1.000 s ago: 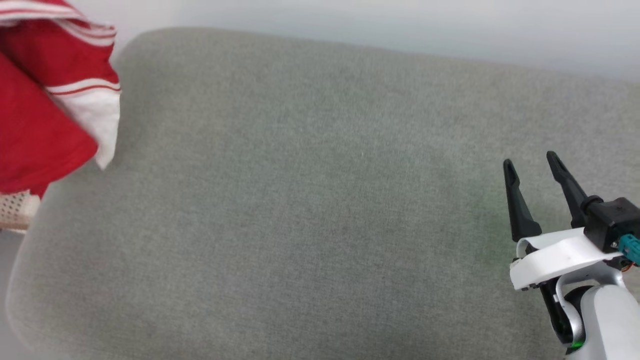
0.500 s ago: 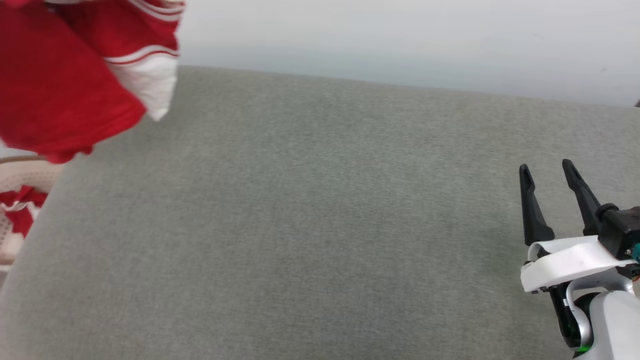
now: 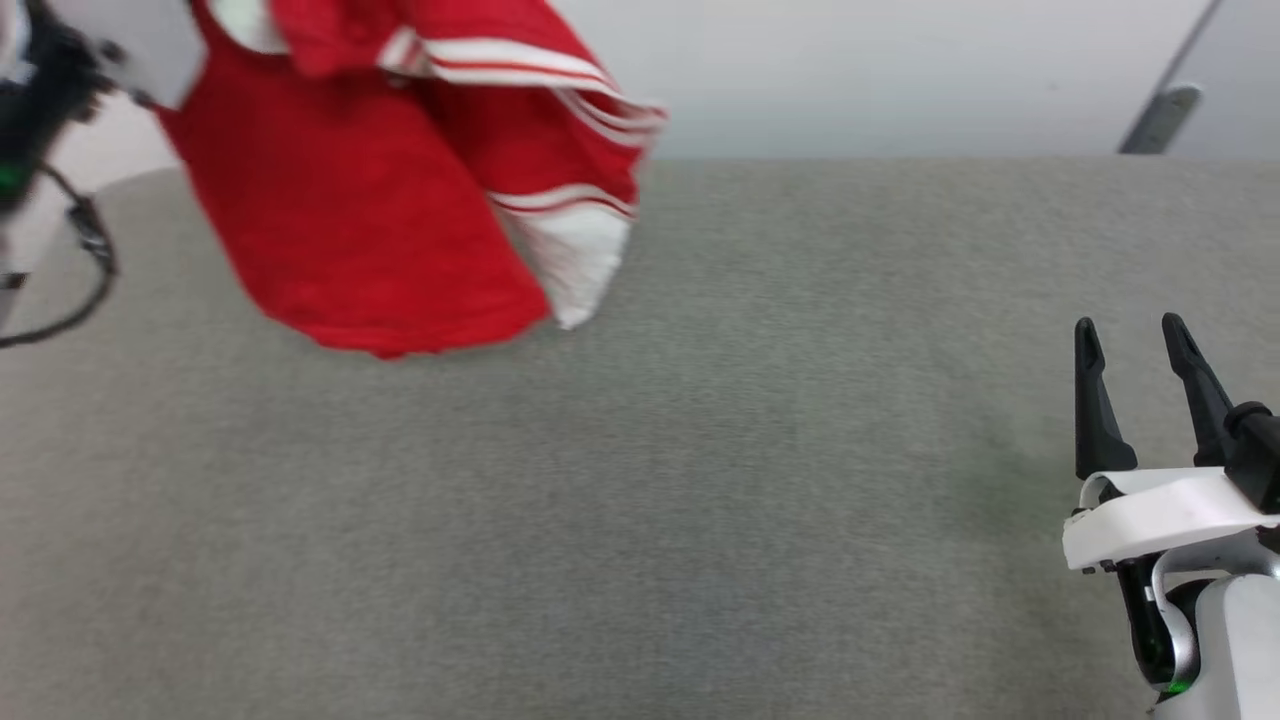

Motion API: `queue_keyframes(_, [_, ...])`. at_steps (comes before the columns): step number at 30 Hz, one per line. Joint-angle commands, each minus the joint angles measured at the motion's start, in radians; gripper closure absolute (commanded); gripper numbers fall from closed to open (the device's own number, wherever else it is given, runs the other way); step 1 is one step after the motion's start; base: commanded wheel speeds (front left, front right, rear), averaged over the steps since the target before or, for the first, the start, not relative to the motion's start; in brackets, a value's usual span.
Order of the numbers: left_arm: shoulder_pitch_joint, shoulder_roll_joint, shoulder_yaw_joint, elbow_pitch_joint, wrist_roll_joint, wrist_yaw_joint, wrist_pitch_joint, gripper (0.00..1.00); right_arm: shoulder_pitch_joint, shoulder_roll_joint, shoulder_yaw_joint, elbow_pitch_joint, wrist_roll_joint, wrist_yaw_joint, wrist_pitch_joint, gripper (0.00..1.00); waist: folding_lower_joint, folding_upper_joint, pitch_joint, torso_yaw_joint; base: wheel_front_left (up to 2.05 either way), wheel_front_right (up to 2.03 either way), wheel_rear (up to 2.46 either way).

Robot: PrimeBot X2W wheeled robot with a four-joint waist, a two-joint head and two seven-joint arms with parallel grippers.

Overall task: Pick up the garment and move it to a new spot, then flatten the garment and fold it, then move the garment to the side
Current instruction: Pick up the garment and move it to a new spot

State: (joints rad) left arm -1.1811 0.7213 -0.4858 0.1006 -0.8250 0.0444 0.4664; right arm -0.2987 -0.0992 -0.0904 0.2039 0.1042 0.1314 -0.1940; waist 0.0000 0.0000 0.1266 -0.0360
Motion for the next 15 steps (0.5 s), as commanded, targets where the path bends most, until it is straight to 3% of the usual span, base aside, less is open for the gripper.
queue_keyframes(1, [0.006,-0.01,-0.001,-0.016,-0.004,0.007,0.001,1.0,-0.011,0.003,-0.006,0.006,-0.006,-0.001,-0.007,0.0,0.0,0.0,0.022,-0.057,0.0,0.0,0.0])
queue_keyframes(8, [0.045,-0.092,-0.057,-0.068,-0.011,0.031,0.003,1.0,-0.009,0.014,-0.017,0.03,-0.007,-0.001,-0.026,0.0,0.0,0.0,0.052,-0.11,0.0,0.0,0.0])
queue_keyframes(15, [0.161,-0.1,-0.1,-0.105,-0.039,0.03,0.008,1.0,-0.004,0.026,-0.015,0.051,-0.002,-0.001,-0.045,0.0,0.0,0.0,0.078,-0.129,0.0,0.0,0.0])
